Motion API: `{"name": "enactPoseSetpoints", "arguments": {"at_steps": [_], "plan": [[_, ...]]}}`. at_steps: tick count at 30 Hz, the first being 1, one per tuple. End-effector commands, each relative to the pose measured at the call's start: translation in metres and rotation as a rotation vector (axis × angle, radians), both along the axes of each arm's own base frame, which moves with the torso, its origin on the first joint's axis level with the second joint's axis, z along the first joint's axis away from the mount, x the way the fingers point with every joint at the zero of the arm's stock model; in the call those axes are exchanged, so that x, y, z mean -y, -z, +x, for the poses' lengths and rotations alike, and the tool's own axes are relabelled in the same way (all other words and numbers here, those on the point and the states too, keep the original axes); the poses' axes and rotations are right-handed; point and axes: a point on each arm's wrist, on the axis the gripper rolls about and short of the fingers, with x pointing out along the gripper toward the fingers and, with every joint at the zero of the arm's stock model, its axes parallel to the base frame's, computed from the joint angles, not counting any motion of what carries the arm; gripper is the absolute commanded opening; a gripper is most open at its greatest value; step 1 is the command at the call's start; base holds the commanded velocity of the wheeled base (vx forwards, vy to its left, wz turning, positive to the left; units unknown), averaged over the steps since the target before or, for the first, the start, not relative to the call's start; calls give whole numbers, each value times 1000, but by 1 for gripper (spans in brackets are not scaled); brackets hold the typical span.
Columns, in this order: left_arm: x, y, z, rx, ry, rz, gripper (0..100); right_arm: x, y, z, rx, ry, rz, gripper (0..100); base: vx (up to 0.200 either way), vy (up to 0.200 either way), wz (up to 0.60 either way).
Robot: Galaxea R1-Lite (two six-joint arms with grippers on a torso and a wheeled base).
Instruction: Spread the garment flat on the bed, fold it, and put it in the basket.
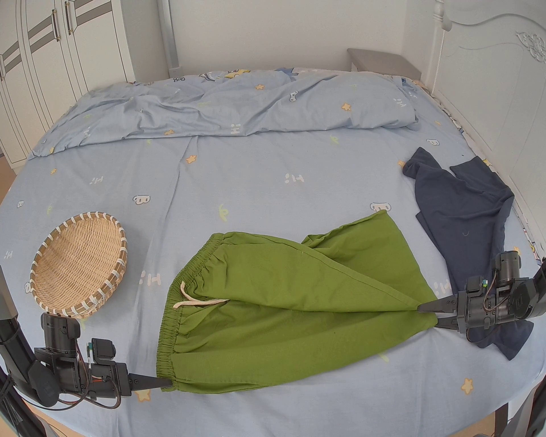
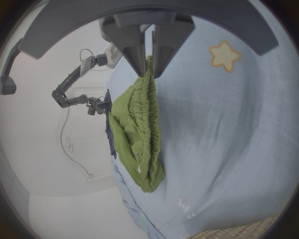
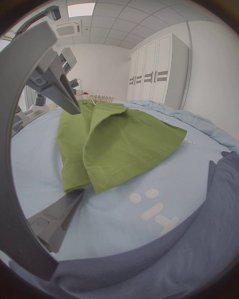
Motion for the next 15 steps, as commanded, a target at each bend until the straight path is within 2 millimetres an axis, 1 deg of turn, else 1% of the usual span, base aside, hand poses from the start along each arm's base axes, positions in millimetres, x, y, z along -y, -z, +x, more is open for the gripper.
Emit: {"name": "enactPoseSetpoints", "arguments": {"at_steps": [1, 15], "plan": [[0, 2, -5, -19, -1, -1, 0, 0, 4, 0, -17, -2, 2, 0, 0, 0, 0], [0, 2, -5, -25, -1, -2, 0, 0, 6, -1, -22, 0, 3, 0, 0, 0, 0]]}}
